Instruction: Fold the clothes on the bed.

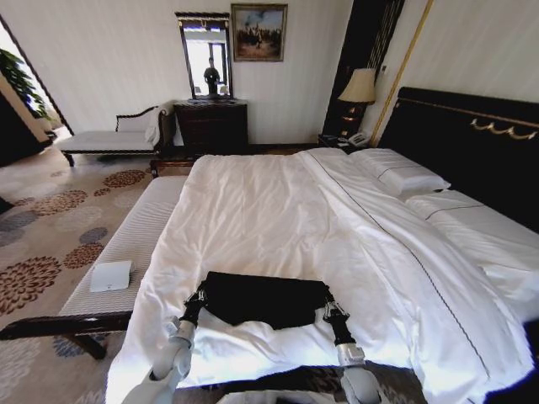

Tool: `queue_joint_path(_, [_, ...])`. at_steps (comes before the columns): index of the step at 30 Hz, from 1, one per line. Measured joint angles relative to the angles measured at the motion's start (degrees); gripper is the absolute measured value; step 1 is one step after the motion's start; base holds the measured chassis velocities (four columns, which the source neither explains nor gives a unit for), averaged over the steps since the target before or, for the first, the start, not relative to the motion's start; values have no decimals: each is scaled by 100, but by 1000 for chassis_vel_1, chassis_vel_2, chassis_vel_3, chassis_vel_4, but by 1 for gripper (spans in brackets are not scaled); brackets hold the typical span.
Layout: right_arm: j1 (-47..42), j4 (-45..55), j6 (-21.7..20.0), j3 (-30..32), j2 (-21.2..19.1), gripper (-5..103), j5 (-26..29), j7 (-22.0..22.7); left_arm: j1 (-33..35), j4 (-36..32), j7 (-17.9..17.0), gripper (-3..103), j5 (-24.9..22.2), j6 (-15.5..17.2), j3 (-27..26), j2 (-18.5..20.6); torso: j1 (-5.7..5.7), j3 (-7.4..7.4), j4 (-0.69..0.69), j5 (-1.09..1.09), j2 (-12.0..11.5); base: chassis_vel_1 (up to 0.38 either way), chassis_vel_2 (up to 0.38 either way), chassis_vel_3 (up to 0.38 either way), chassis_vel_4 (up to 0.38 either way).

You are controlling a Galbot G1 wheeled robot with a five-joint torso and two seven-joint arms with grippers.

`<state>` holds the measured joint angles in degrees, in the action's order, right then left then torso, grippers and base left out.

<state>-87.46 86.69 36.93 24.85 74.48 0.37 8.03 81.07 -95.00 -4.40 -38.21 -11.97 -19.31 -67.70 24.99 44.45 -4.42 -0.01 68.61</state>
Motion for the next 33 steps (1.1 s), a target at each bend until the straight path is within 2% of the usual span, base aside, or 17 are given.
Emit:
queue_joint_path(11, [-262, 509, -36, 18, 41, 0, -80, 51, 197, -525, -105, 2, -35, 90, -125, 81, 0, 0, 0, 0, 0, 0, 0, 0, 0])
queue_joint_path(22, [-410, 190, 165, -25, 83, 0, -267, 48, 381, -270, -16, 2, 216, 12, -133, 61, 0, 0, 0, 0, 0, 0, 0, 0, 0])
queue_joint_path(33, [-546, 251, 190, -24, 131, 0, -325, 23, 482, -319, -36, 2, 402, 8, -119, 58, 0, 0, 0, 0, 0, 0, 0, 0, 0])
